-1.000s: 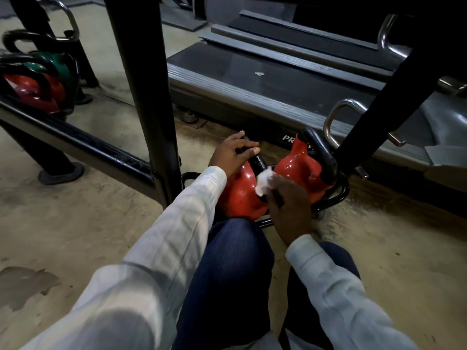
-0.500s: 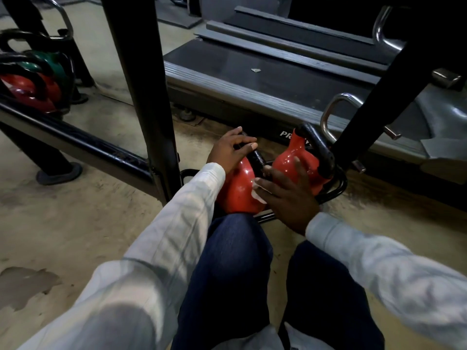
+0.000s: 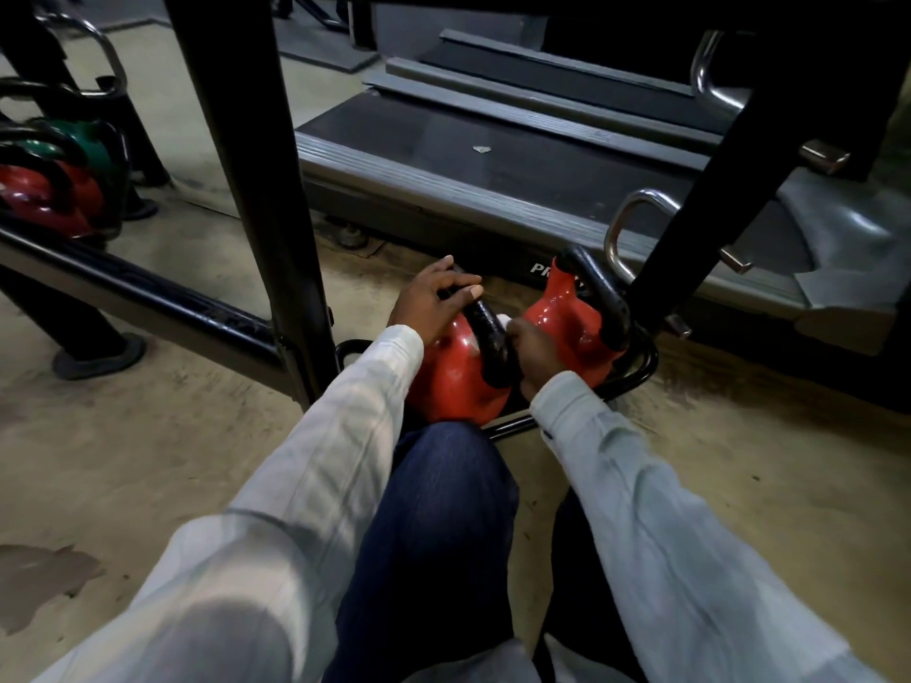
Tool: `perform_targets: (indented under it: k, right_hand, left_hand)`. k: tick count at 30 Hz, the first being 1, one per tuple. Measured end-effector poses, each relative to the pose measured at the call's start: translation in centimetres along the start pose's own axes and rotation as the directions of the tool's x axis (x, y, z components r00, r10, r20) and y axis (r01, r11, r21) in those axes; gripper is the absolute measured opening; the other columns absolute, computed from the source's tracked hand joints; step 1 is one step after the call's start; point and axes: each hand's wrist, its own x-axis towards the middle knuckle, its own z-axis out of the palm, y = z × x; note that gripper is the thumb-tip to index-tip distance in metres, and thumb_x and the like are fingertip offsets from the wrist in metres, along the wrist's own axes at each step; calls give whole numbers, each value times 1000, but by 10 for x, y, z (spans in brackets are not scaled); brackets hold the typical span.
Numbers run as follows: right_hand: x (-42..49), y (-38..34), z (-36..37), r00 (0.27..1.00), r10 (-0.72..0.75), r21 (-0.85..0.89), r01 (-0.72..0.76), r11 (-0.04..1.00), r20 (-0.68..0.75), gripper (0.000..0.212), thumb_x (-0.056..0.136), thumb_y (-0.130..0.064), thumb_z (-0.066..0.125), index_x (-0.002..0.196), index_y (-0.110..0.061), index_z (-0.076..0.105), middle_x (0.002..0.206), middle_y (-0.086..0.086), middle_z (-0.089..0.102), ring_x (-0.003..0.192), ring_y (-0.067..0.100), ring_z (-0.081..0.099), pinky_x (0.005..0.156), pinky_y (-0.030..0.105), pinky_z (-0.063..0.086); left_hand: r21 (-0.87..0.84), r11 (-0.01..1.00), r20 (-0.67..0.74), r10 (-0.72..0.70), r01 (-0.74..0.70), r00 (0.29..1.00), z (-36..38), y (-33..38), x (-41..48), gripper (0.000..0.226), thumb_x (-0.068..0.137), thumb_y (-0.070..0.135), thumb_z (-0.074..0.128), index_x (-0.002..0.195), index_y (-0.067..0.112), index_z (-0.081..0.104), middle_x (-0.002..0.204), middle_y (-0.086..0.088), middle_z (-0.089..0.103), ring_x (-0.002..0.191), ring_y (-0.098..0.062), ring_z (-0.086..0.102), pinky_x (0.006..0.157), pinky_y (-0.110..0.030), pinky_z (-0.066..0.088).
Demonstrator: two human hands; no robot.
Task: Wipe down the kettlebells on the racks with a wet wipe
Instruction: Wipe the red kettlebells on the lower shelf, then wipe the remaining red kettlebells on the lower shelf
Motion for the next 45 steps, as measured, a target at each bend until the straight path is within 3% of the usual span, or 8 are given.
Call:
perform_targets:
  k: [5,12,19,22,31,37,41,45]
  right_hand:
    - [-2,32,-23,1000,-18,-43,18,999,0,29,79,-27,56,95,-12,74,96,11,72,96,30,66,85,41,52]
    - [-31,71,-42,874,-486,-492,415,766,-21,18,95,-30,57,111,-27,65,113,-7,67,108,9,61,99,37,48]
    - [-44,86,-24,782,-578,-596,356,720,-231,45,81,-30,77,124,-20,65,134,0,58,128,14,49,110,32,37]
    - [-42,91,-27,732,-641,-614,402,679,-230,31,79,-22,79,108,-15,73,125,-5,63,123,13,49,107,24,34]
    - [-33,39,-76,935,-323,-65,317,946,-147,18,88,-6,68,92,-24,71,87,-11,73,88,11,66,80,24,54]
    - [5,-8,-161,721,-581,-486,380,787,-377,17,83,-24,75,99,-20,71,97,-2,73,91,11,67,88,37,53]
    - [42,-44,-172,781,-603,-601,405,689,-164,17,85,-15,70,102,-17,72,104,3,70,94,14,65,95,40,50]
    - [55,-30,-176,700,-715,-748,480,459,10,21,80,-15,74,100,-15,70,103,6,65,97,23,62,90,37,50]
  left_hand:
    - [36,999,15,-1,1,1000,0,1,-2,25,86,37,70,111,35,71,149,3,43,134,-9,41,112,-29,32]
    - [-9,1000,-5,5,-5,1000,1,0,-3,26,87,34,69,113,31,72,150,0,43,135,-10,41,111,-24,31]
    - [2,1000,-47,-1,1,999,3,6,-9,26,89,33,67,114,29,71,151,-2,41,135,-11,41,101,-15,27]
    - [29,1000,-76,-7,9,997,10,9,-13,25,92,32,63,115,29,70,152,-4,40,134,-14,42,101,-16,27]
    - [385,913,-107,187,-133,977,42,39,2,25,83,21,61,105,22,72,122,-5,63,122,-23,53,108,-41,37]
    - [322,898,205,243,-300,948,103,78,35,38,75,23,50,103,13,73,111,-10,68,107,-30,61,100,-40,46]
    - [324,917,219,165,-232,962,147,82,63,42,81,22,46,114,16,71,130,-10,60,123,-26,54,108,-32,40]
    - [295,943,224,86,-152,971,172,83,79,27,90,20,64,115,15,71,132,-10,58,130,-23,48,111,-28,34]
